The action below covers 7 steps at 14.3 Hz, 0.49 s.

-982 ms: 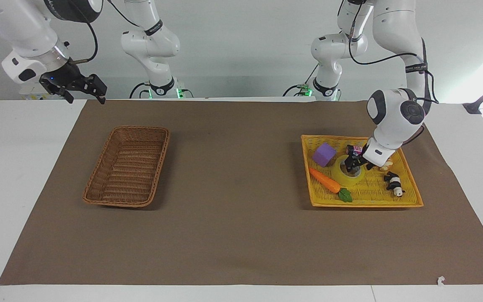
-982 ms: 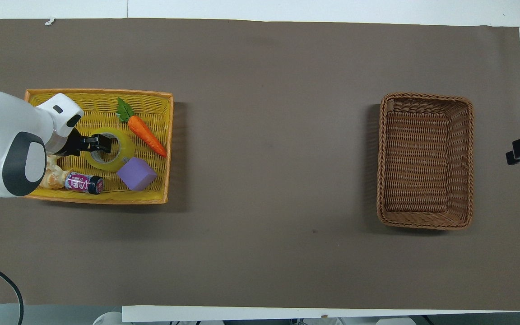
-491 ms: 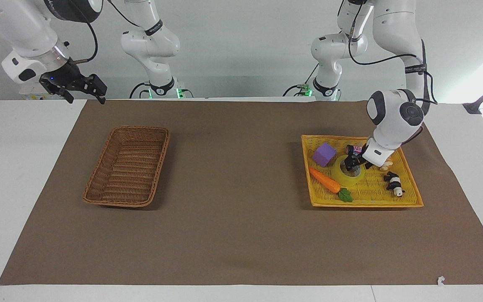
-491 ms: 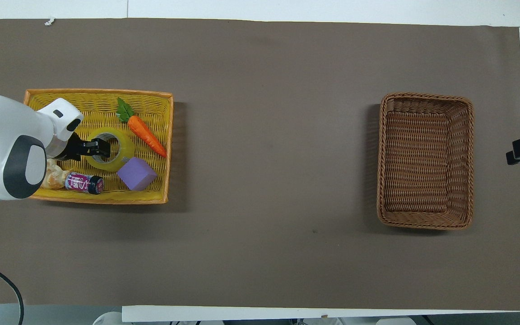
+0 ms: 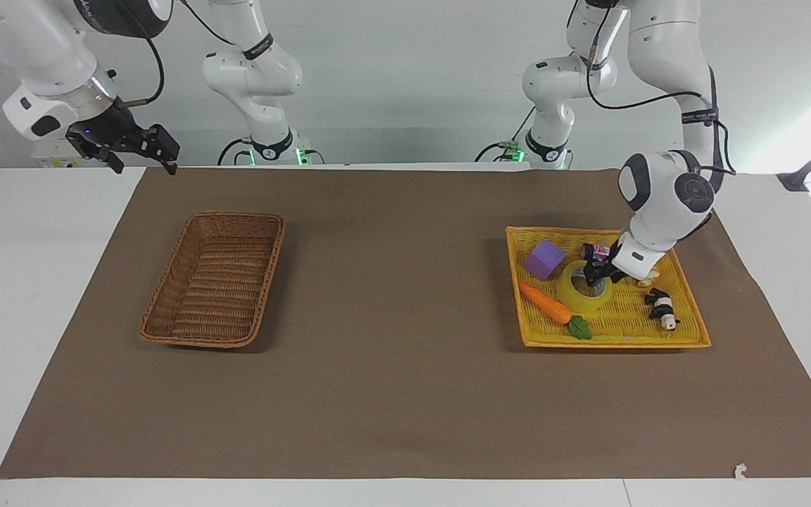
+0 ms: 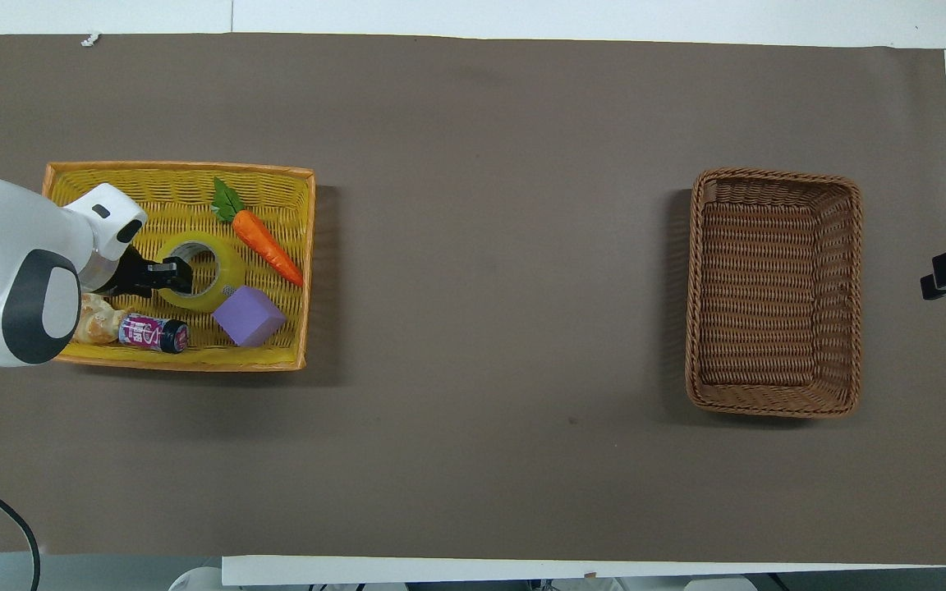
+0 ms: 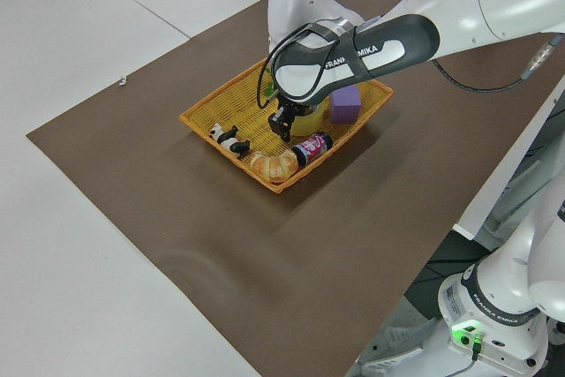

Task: Move tape to another basket
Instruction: 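Lift the tape with the left gripper while the right gripper approaches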

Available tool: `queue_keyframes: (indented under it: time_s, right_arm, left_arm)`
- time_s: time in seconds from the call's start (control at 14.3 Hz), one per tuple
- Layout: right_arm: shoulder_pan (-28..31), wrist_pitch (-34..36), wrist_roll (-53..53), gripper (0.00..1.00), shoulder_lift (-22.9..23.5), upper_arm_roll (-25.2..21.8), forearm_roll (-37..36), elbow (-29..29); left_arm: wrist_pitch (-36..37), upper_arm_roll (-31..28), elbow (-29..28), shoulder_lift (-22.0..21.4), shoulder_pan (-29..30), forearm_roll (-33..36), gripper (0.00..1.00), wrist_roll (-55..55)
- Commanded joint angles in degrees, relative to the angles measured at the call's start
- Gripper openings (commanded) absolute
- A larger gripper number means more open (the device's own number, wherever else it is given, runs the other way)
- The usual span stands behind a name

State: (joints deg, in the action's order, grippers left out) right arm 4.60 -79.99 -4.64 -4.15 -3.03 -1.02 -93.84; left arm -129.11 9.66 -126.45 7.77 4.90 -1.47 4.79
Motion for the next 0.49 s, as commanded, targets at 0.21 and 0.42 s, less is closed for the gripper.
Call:
queue_keyframes:
  time_s: [0.21,0.42]
  right_arm:
    - [0.0,0.3,-0.8,1.0,-1.3,0.0,0.1,-1.3]
    - [0.1,0.3,-0.8,1.0,-1.3,0.0,0.1,-1.3]
  left_arm:
    - [-1.2,-0.1,-0.6,-0.5,-0.1,-0.5,0.0,0.3]
    - [2.5,-0.1,4.0,0.7,-0.5,-0.6,0.0,0.5]
